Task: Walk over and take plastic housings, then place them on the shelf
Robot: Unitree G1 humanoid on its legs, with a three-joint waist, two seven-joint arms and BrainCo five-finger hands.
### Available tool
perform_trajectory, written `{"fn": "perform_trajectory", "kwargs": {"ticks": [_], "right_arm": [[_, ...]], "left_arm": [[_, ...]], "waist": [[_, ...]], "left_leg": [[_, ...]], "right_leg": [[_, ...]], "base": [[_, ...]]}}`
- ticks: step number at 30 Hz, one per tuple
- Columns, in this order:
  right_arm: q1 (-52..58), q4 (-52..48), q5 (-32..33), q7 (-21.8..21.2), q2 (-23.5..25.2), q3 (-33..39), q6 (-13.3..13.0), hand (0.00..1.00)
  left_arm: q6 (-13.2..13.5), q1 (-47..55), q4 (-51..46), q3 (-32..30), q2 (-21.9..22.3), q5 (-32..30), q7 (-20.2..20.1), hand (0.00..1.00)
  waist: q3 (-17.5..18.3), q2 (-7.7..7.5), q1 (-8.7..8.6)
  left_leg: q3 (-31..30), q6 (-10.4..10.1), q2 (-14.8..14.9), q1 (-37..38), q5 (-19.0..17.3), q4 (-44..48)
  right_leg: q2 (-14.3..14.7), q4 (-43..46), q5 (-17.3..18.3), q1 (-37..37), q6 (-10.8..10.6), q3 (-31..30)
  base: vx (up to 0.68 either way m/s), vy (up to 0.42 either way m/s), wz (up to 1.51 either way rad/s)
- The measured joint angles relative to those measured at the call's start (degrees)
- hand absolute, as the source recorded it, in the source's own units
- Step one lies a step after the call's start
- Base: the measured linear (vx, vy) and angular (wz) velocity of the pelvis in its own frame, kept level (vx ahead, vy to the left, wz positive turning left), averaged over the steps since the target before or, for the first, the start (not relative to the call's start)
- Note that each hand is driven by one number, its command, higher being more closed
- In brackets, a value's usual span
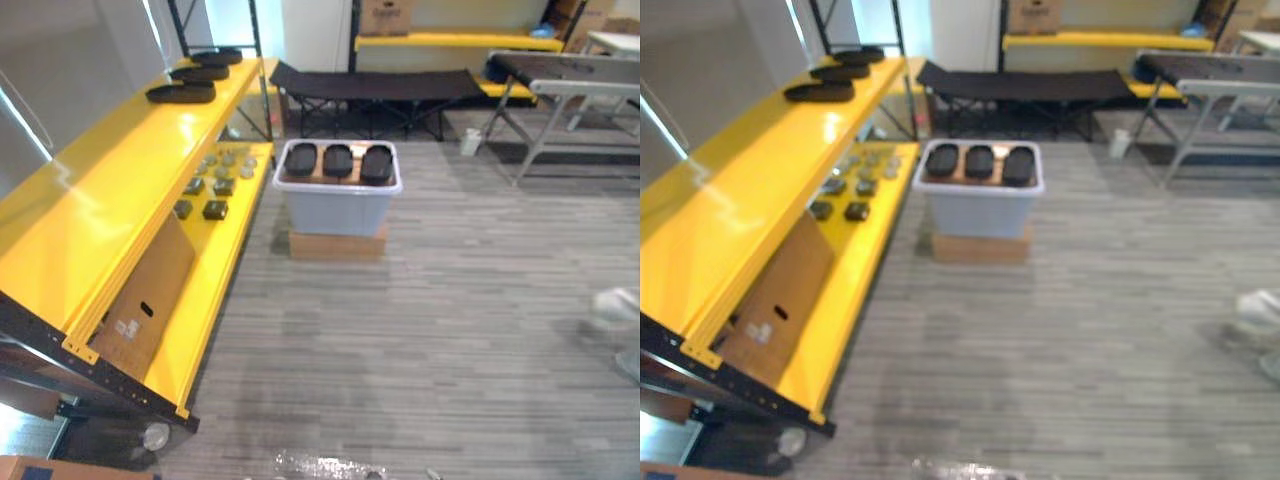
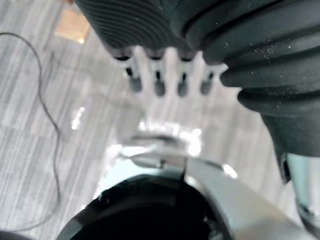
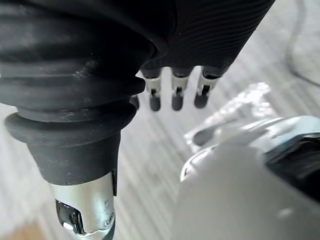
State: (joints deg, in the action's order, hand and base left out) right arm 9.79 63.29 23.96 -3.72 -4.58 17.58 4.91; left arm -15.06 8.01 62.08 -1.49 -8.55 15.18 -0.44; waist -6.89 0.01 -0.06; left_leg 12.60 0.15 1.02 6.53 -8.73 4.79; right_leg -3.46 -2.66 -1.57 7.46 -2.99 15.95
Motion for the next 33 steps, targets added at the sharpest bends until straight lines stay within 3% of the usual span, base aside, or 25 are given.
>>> {"fn": "perform_trajectory", "kwargs": {"ticks": [11, 15, 27, 30, 33], "right_arm": [[-4.0, 0.3, 0.0, -0.1, 1.0, 2.2, 0.5, 0.00], [-4.7, 0.3, 2.5, -0.4, 1.4, 2.6, 1.5, 0.00], [-5.5, 0.3, 2.0, -1.2, 1.9, 2.7, 2.7, 0.00], [-5.5, -0.1, 1.8, -1.1, 1.9, 3.5, 1.6, 0.00], [-5.8, -1.6, 2.4, -1.2, 1.5, 4.6, -0.3, 0.00]], "left_arm": [[0.2, -1.2, 0.1, 0.0, -0.4, -0.5, -0.8, 0.00], [0.1, -1.3, 0.1, 0.0, -0.3, -0.5, -0.8, 0.00], [0.3, -1.3, -0.1, 0.5, -0.4, -2.2, -0.7, 0.00], [0.5, -1.4, -0.1, 2.3, -0.7, -2.8, -0.7, 0.00], [1.2, -1.8, -0.1, 5.1, -1.6, -3.1, -0.3, 0.00]], "waist": [[-1.7, -0.29, -0.39], [-2.0, -0.30, -0.41], [-2.3, -1.06, -0.45], [-2.6, -0.97, -0.81], [-5.0, -0.96, -0.72]], "left_leg": [[0.4, -0.4, -1.3, 4.1, 0.2, -3.9], [0.5, -0.4, -1.7, 4.5, 0.2, -4.3], [0.9, -0.3, -2.2, 5.6, 0.4, -5.1], [0.6, 0.4, -2.9, 5.5, 0.3, -5.7], [0.1, 2.4, -2.7, 8.5, 0.4, -6.3]], "right_leg": [[-0.7, -1.8, -0.6, 2.6, -3.2, 1.4], [-1.0, -1.8, -0.6, 2.7, -3.3, 1.4], [-1.5, -1.8, -0.3, 3.5, -2.9, 1.5], [-3.8, 7.6, 4.7, -0.8, -3.4, 2.5], [-7.9, 30.1, 9.4, -9.3, -4.0, 2.9]], "base": [[0.06, 0.046, 0.01], [-0.01, 0.004, 0.00], [-0.06, 0.004, -0.02], [-0.03, 0.045, 0.15], [0.01, 0.072, 0.09]]}}
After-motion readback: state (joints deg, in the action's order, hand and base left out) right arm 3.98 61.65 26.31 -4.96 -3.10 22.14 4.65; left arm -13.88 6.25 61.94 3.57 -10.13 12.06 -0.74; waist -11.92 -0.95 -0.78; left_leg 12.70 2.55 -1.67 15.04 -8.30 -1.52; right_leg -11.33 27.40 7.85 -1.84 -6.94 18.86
